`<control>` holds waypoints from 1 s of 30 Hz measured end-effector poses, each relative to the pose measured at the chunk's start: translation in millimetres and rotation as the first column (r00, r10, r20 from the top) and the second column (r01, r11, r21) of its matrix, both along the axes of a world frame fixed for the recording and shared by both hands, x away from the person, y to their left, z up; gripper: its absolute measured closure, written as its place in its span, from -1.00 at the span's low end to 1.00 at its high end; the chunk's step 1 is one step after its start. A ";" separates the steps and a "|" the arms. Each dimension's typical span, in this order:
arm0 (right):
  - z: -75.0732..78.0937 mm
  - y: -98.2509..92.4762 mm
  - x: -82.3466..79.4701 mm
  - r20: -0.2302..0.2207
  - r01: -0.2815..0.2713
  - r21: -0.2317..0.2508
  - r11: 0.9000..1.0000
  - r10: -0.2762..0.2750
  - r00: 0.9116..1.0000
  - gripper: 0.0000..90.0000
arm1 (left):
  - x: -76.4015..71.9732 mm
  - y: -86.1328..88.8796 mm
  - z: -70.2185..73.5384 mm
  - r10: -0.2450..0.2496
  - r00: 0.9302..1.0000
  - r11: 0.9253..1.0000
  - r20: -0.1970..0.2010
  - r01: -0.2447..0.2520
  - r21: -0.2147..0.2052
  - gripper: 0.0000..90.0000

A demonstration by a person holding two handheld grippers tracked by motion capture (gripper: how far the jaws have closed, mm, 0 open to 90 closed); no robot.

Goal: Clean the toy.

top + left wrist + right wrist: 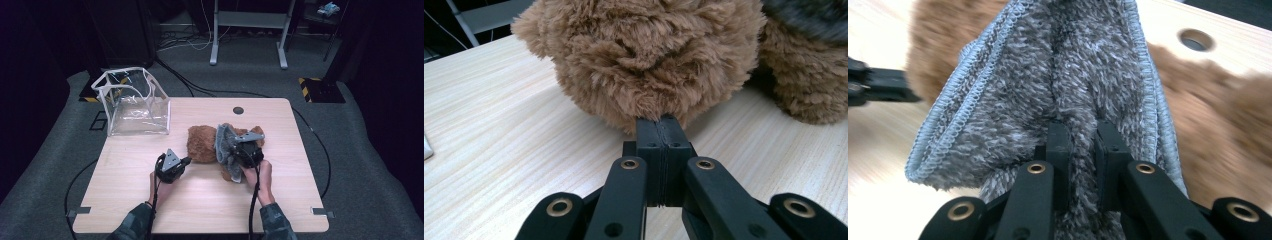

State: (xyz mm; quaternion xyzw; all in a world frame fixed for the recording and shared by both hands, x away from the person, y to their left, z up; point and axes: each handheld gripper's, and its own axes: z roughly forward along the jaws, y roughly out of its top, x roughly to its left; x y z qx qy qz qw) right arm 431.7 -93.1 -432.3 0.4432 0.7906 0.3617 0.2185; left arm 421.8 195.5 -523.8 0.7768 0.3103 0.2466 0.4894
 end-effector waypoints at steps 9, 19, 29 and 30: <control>-3.9 -51.4 -0.5 -0.021 0.111 0.012 0.994 -0.111 0.994 0.79 | 0.1 -0.6 -0.1 0.000 1.000 1.000 0.002 0.000 0.004 0.99; -3.5 -87.9 4.2 -0.055 0.214 -0.024 0.977 -0.215 0.975 0.78 | 0.1 -0.6 -0.1 -0.001 1.000 1.000 0.002 0.001 0.004 0.99; 23.1 -118.3 39.7 0.019 0.271 0.018 0.962 -0.271 0.962 0.79 | 0.1 -0.7 0.2 -0.005 1.000 1.000 -0.003 0.005 0.012 0.99; 24.4 -114.1 45.6 0.023 0.259 0.018 0.966 -0.259 0.966 0.79 | 0.1 -0.7 0.2 -0.006 1.000 1.000 -0.002 0.006 0.014 0.99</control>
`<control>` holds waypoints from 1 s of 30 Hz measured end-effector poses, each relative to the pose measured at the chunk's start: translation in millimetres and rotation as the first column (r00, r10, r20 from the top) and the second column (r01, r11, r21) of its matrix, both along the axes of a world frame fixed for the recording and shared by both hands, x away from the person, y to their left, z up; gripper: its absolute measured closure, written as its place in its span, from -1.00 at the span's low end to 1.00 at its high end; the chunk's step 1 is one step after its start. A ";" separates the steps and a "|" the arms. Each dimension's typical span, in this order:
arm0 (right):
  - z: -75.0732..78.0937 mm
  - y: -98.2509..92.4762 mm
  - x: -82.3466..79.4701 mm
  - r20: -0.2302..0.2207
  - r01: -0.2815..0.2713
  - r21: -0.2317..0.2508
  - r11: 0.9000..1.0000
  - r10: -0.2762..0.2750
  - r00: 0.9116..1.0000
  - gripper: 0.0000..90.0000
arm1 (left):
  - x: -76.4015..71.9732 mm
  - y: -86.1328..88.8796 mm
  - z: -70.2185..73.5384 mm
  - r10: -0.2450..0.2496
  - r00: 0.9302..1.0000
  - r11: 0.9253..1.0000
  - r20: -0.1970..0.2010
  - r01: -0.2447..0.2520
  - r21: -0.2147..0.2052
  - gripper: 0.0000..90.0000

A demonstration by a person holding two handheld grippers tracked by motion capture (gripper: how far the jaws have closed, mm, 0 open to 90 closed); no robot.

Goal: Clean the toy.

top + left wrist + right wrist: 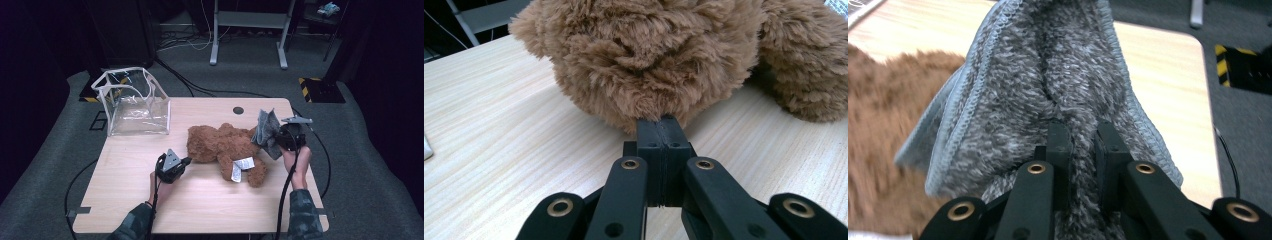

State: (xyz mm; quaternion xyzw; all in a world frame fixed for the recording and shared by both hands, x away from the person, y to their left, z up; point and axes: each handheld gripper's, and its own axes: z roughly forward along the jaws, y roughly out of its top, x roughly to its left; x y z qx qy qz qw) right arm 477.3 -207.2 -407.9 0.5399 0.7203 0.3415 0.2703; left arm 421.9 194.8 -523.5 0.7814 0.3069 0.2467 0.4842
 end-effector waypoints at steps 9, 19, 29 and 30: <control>-18.2 41.6 47.7 -0.104 -0.079 -0.011 0.997 0.078 0.992 0.79 | -0.2 -0.6 -0.1 0.000 1.000 1.000 0.002 0.000 0.003 0.99; -49.8 28.3 60.7 -0.169 -0.014 0.042 0.999 0.021 0.985 0.80 | -0.1 -1.0 -0.3 -0.002 1.000 1.000 0.004 0.001 0.007 0.99; -50.3 -1.2 56.2 -0.184 0.173 -0.045 0.984 -0.178 0.967 0.80 | 0.0 -0.6 -0.1 -0.001 1.000 1.000 0.002 0.001 0.007 0.99; -48.1 -4.4 53.5 -0.181 0.181 -0.028 0.983 -0.183 0.966 0.80 | 0.0 -0.6 -0.1 -0.002 1.000 1.000 0.002 0.002 0.008 0.99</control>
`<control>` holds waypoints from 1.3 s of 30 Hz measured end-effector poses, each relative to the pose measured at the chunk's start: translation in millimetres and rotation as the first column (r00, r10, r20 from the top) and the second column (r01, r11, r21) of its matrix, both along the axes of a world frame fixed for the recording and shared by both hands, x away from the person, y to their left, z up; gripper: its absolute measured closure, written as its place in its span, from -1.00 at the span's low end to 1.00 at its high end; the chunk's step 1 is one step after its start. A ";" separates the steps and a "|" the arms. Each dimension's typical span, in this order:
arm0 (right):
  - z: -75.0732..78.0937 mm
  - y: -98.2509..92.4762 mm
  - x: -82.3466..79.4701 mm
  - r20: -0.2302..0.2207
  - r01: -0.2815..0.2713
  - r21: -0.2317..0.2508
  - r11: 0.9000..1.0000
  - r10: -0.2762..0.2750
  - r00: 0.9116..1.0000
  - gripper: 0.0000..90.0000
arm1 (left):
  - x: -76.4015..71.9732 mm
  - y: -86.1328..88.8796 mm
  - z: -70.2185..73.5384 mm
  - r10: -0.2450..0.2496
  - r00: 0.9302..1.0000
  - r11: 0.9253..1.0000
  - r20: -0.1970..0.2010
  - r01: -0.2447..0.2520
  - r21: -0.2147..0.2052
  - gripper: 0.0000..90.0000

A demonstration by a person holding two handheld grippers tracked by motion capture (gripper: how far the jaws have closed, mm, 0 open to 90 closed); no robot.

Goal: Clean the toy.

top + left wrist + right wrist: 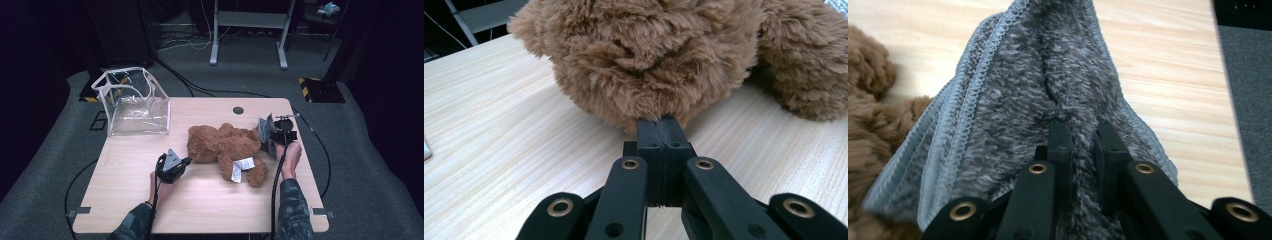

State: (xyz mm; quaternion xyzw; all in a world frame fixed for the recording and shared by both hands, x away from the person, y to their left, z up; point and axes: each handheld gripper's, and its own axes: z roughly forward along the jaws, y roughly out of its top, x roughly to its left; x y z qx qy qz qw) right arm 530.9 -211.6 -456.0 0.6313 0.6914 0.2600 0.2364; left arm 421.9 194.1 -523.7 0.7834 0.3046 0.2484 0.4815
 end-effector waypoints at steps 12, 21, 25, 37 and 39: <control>16.8 24.6 -8.2 0.071 -0.166 0.077 0.983 0.161 0.984 0.80 | -0.1 -0.3 -0.1 0.002 1.000 1.000 0.001 -0.002 0.001 0.99; -4.9 21.4 0.2 0.018 -0.140 0.084 0.987 0.139 0.990 0.80 | -0.1 0.0 0.0 0.001 1.000 1.000 0.000 -0.001 0.001 0.99; -11.3 8.3 -1.9 -0.023 -0.071 0.064 0.995 0.073 0.997 0.80 | -0.1 -0.2 -0.2 0.003 1.000 1.000 0.002 -0.003 -0.001 0.99; 0.7 14.5 -25.1 0.005 -0.188 0.138 0.972 0.189 0.982 0.80 | 0.0 -0.7 -0.3 0.005 1.000 1.000 0.003 -0.005 -0.002 0.99; -5.0 17.1 -21.4 -0.016 -0.183 0.155 0.971 0.188 0.982 0.80 | 0.0 -0.6 -0.3 0.004 1.000 1.000 0.003 -0.004 -0.003 0.99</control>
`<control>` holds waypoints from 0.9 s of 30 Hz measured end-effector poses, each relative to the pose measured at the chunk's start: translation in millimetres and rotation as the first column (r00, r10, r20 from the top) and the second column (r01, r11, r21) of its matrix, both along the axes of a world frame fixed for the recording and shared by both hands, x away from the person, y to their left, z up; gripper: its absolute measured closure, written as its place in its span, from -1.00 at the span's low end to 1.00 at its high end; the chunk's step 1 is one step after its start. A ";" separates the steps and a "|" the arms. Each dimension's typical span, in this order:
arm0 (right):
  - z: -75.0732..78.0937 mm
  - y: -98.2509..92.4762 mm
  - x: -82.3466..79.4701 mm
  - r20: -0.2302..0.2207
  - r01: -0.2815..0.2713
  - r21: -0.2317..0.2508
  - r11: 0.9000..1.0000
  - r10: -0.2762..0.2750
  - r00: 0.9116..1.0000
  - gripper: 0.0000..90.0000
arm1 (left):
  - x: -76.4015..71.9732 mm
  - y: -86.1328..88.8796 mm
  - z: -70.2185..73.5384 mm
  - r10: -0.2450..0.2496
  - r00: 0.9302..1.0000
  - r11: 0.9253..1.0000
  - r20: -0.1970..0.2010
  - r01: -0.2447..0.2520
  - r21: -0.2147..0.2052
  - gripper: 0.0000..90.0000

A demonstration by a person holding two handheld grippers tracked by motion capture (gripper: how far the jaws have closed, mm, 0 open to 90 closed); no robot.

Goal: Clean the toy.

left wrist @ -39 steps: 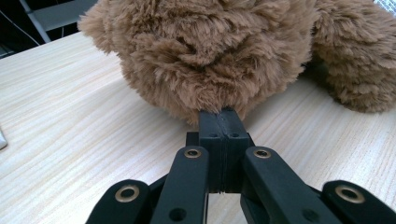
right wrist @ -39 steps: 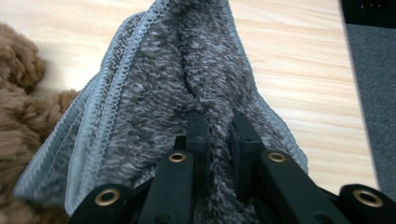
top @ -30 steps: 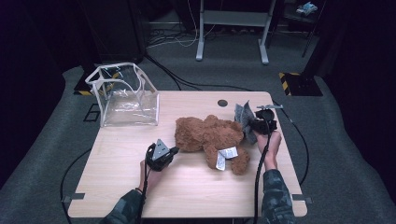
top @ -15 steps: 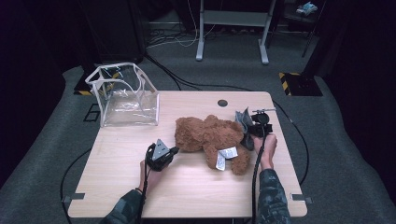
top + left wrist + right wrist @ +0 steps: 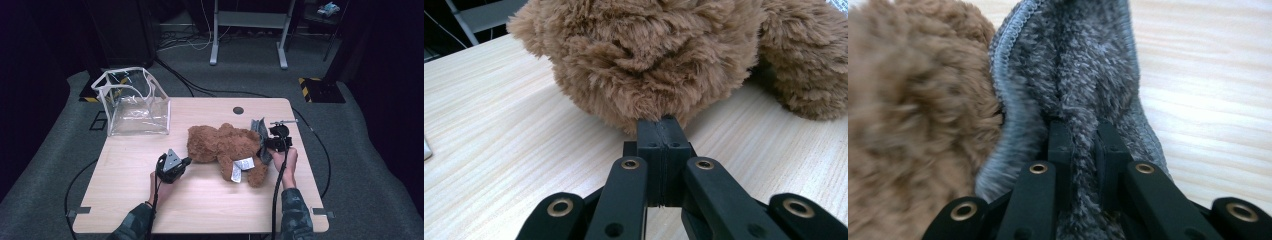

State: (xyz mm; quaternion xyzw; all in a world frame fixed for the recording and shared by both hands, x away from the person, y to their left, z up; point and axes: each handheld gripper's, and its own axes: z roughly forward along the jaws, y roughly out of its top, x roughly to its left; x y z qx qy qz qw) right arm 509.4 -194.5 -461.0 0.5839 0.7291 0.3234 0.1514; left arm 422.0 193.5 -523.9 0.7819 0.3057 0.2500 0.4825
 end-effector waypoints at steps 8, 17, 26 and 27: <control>-14.0 -6.6 9.3 -0.028 0.060 -0.097 0.993 -0.063 0.998 0.80 | 0.0 0.0 0.0 0.000 1.000 1.000 0.000 0.000 -0.001 0.99; -5.1 -22.3 -4.5 0.011 0.086 -0.033 0.996 -0.085 0.996 0.80 | 0.0 -0.1 0.0 0.001 1.000 1.000 -0.001 -0.001 0.001 0.99; -7.9 0.6 2.5 -0.023 0.025 -0.061 0.998 -0.026 0.999 0.79 | 0.0 0.0 0.0 0.000 1.000 1.000 -0.001 0.000 0.001 0.99; -10.5 -1.0 4.6 -0.022 0.026 -0.091 0.995 -0.029 0.999 0.79 | 0.0 0.0 0.0 0.000 1.000 1.000 -0.001 0.000 0.000 0.99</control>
